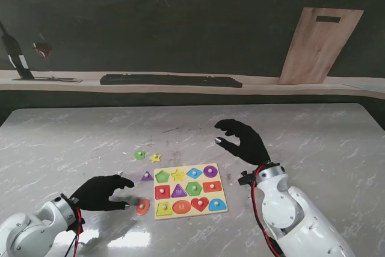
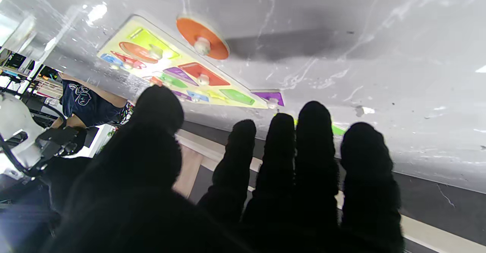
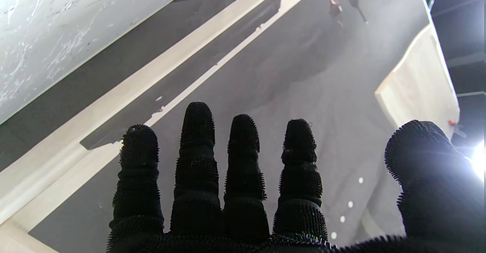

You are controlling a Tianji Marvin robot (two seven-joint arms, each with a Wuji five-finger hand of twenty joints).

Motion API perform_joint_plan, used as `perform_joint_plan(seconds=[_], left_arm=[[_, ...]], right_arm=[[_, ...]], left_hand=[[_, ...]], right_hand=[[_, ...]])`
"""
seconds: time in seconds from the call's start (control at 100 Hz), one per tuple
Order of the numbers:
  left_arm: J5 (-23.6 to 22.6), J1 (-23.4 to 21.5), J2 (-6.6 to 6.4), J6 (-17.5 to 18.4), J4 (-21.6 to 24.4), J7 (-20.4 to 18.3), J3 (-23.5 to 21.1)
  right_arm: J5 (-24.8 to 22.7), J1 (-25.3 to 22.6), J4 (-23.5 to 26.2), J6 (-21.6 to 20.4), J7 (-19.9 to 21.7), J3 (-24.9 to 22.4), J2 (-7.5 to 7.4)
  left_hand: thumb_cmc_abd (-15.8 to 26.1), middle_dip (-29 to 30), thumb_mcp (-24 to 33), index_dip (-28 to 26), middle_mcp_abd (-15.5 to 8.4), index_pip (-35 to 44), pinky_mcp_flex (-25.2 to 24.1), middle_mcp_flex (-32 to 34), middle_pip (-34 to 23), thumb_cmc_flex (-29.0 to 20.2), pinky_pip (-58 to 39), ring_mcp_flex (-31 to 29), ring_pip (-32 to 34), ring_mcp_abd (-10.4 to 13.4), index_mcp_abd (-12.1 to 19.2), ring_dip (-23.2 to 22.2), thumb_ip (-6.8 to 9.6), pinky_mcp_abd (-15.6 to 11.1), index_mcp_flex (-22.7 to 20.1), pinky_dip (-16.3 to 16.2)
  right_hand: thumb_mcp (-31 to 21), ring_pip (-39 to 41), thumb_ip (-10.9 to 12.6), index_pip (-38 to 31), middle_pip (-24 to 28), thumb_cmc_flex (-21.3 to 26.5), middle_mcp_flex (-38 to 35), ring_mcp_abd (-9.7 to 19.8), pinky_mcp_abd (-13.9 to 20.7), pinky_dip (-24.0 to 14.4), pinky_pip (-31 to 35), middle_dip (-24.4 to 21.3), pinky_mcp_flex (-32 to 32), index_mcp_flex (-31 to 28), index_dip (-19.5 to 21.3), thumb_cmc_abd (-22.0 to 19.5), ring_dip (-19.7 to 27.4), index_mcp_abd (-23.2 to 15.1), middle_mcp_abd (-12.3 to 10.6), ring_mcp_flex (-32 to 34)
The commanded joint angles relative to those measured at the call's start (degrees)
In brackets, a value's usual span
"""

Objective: Fit puzzle pieces into a puzzle board

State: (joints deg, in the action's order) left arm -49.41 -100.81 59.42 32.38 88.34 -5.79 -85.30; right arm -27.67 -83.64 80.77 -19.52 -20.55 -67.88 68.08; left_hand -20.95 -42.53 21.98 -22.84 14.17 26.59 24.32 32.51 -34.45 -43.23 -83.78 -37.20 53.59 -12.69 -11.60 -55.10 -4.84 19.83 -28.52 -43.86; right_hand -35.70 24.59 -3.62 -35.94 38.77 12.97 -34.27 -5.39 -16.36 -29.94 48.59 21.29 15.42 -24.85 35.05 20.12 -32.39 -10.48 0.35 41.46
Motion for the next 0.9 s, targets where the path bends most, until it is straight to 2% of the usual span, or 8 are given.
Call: perform_joint_plan(seconds=[0.0, 0.02, 0.1, 0.32, 0.46, 0.67, 0.81, 0.89], left_arm=[[0.3, -0.6, -0.17, 0.9, -0.4, 0.7, 0.3], [0.3, -0.6, -0.16, 1.0, -0.5, 0.9, 0.4], [-0.2, -0.3, -0.11, 1.9, -1.2, 2.1, 1.0], [-0.8, 1.2, -0.09, 2.3, -3.3, 3.6, 3.6], [-1.6, 2.6, -0.09, 1.9, -4.7, 4.9, 5.6], [-2.1, 4.4, -0.31, 2.3, -6.3, 4.8, 7.6], [-2.7, 5.4, -0.36, 2.3, -7.2, 5.4, 8.8], [-3.4, 6.0, -0.26, 2.0, -8.0, 7.0, 9.8]], right_arm=[[-0.1, -0.1, 1.3, 0.7, 0.6, 0.6, 0.10], [-0.2, -0.1, 1.4, 0.9, 0.7, 0.7, 0.09], [-0.3, -0.2, 1.8, 1.5, 0.8, 0.9, 0.06], [-0.4, -0.6, 2.4, 2.2, 1.6, 0.7, -0.16], [-0.3, -0.7, 2.7, 2.8, 1.8, 0.8, -0.18], [-0.2, -0.8, 2.9, 3.3, 1.9, 0.9, -0.17], [-0.3, -1.0, 3.1, 3.7, 1.8, 0.9, -0.15], [-0.3, -1.1, 3.2, 3.8, 1.8, 0.8, -0.17]], left_hand=[[-1.2, -1.3, 2.0, 0.3, -1.1, -0.2, -0.1, -0.9, 0.3, 0.3, -0.5, 0.7, 0.5, 2.3, 0.2, -1.3, 2.18, -5.1, 0.6, -1.4], [-1.8, -2.3, 4.0, -0.1, -1.2, 0.1, -0.1, -0.8, 0.2, 1.2, -0.4, 0.6, 0.4, 2.4, 0.3, -1.7, 1.92, -5.1, 0.5, -1.8], [-2.8, -3.6, 6.3, -0.7, -1.5, 1.3, 0.7, 0.2, -1.1, 1.2, -0.7, -0.1, 0.9, 2.7, 0.5, -2.0, 1.83, -5.1, -0.3, -2.0], [-3.7, -5.7, 11.2, -2.3, -2.3, 6.0, 3.0, 3.4, -4.3, -1.2, -2.2, -2.2, 2.3, 3.2, 1.7, -1.8, 1.90, -5.3, -2.7, -1.2], [-2.9, -6.4, 11.2, -3.0, -2.4, 8.3, 4.2, 5.1, -5.6, -1.0, -2.9, -3.2, 3.1, 3.1, 1.9, -1.7, 1.67, -4.9, -4.1, -0.8], [-2.7, -6.8, 11.3, -3.4, -2.7, 10.0, 4.5, 5.7, -6.1, -1.6, -3.3, -3.5, 3.4, 3.1, 2.3, -1.3, 1.68, -4.8, -4.7, -0.3], [-3.8, -7.1, 10.4, -4.6, -2.6, 13.4, 4.9, 6.3, -6.7, -2.2, -3.7, -3.8, 3.8, 2.8, 2.9, -1.0, 0.31, -4.5, -4.7, 0.4], [-4.0, -7.4, 8.8, -5.6, -2.4, 16.0, 5.6, 7.3, -7.5, -2.4, -4.3, -4.5, 4.5, 2.2, 3.3, -1.0, -0.64, -3.9, -5.1, 0.5]], right_hand=[[1.0, 0.6, 1.2, 0.2, -0.5, -1.0, 0.3, 0.2, -0.2, -1.2, 0.6, 0.5, -0.4, -0.4, 0.0, -1.0, -0.3, -1.7, -0.4, -0.5], [1.0, 0.6, 1.2, 0.2, -0.4, -1.0, 0.2, 0.3, -0.2, -1.2, 0.7, 0.5, -0.3, -0.4, 0.0, -1.0, -0.3, -1.7, -0.4, -0.4], [1.0, 0.6, 1.2, 0.2, -0.4, -1.0, 0.3, 0.2, -0.2, -1.2, 0.7, 0.5, -0.3, -0.4, 0.0, -1.0, -0.3, -1.7, -0.4, -0.5], [1.0, 0.6, 1.1, 0.1, -0.5, -1.0, 0.2, 0.2, -0.2, -1.2, 0.7, 0.5, -0.3, -0.5, -0.1, -1.0, -0.3, -1.6, -0.4, -0.4], [1.0, 0.6, 1.1, 0.1, -0.4, -0.9, 0.2, 0.3, -0.2, -1.2, 0.6, 0.5, -0.3, -0.6, -0.1, -0.9, -0.3, -1.6, -0.4, -0.4], [1.1, 0.6, 1.1, 0.0, -0.4, -0.9, 0.2, 0.2, -0.2, -1.2, 0.6, 0.5, -0.3, -0.6, 0.0, -0.9, -0.3, -1.7, -0.4, -0.4], [1.0, 0.6, 1.2, 0.0, -0.4, -0.8, 0.2, 0.2, -0.2, -1.2, 0.6, 0.5, -0.4, -0.5, -0.1, -0.9, -0.3, -1.6, -0.4, -0.4], [1.0, 0.7, 1.2, 0.0, -0.4, -0.8, 0.2, 0.2, -0.2, -1.3, 0.6, 0.5, -0.3, -0.5, -0.1, -0.9, -0.3, -1.7, -0.4, -0.4]])
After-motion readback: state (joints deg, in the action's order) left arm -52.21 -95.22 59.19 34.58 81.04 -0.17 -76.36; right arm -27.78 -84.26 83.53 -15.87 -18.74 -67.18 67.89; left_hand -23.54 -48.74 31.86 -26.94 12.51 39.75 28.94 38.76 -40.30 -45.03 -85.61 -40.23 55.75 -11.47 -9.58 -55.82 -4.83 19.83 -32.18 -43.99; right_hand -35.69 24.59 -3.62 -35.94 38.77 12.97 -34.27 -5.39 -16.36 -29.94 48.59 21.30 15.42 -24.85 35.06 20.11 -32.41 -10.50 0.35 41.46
